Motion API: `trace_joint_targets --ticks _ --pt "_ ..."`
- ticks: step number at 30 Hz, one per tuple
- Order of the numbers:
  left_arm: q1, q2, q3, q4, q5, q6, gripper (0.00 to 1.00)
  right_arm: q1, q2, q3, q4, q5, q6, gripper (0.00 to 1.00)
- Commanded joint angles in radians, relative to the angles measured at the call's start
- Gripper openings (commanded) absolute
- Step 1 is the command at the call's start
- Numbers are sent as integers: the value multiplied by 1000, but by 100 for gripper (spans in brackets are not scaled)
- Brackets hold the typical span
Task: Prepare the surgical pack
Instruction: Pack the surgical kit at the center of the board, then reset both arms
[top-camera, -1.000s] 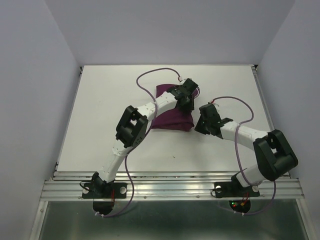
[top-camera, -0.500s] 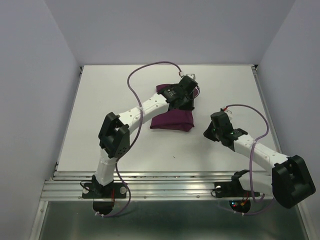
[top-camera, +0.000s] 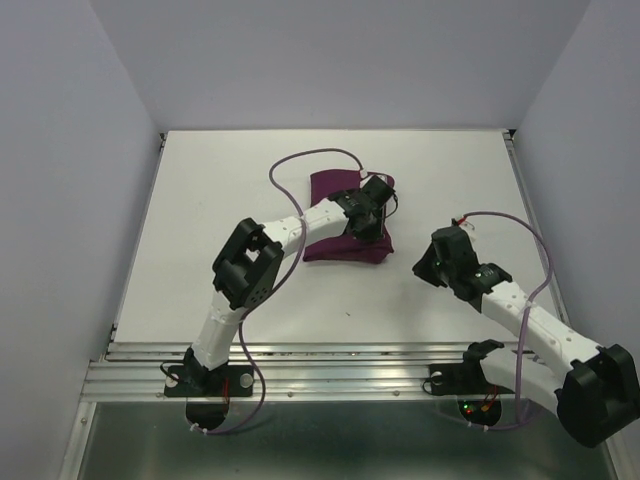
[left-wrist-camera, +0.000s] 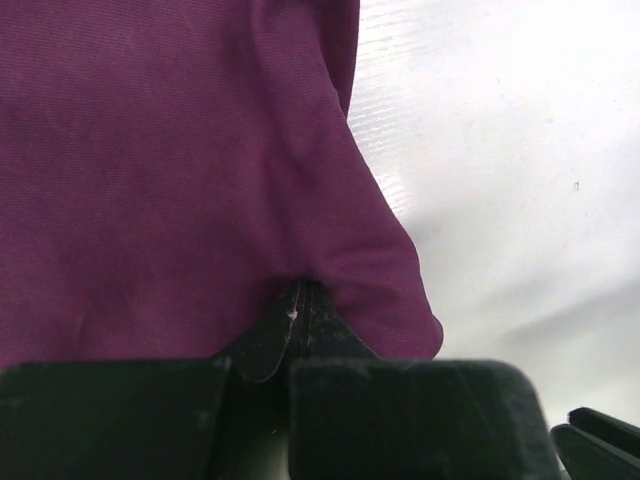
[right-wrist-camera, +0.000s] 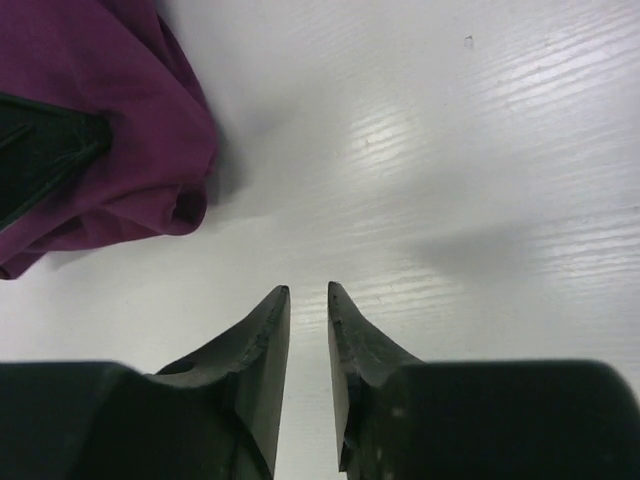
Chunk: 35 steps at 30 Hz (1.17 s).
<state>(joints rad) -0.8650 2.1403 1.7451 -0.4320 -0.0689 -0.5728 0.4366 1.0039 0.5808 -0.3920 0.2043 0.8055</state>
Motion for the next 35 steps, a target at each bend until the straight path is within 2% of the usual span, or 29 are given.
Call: trace_joint_targets --ticks 1,2,4,5,9,13,16,21,27,28,29,32,35 --pt "-31 -95 24 -79 -18 19 0 -4 -44 77 -114 85 -14 35" --pt "-31 -158 24 -86 -23 22 0 -4 -53 88 -131 99 -14 50" --pt "-31 -229 14 -102 -58 36 0 -4 -68 122 -177 154 -14 68" --pt "-31 -294 10 -106 -69 43 0 -4 -88 131 -189 174 -14 81" --pt "-29 -440 -25 -137 -127 74 0 -4 -131 182 -257 286 -8 100" --pt "-28 -598 -119 -145 -170 108 1 -4 -186 200 -312 404 9 100" --pt "-28 -674 -217 -149 -213 114 2 -4 -235 198 -337 457 12 100" --pt "-25 -884 -411 -105 -284 88 3 -4 -290 202 -383 506 53 100" --pt "7 -1117 -580 -60 -373 42 13 -4 -358 177 -409 540 124 100" --pt "14 -1141 -597 -57 -385 36 17 -4 -366 171 -410 543 135 100" --pt "20 -1184 -616 -56 -390 34 41 -4 -370 169 -412 546 139 100" --pt "37 -1244 -680 -62 -410 18 65 -4 -383 159 -412 546 153 100" --pt "52 -1261 -710 -82 -422 -5 69 -4 -370 160 -413 546 155 100"
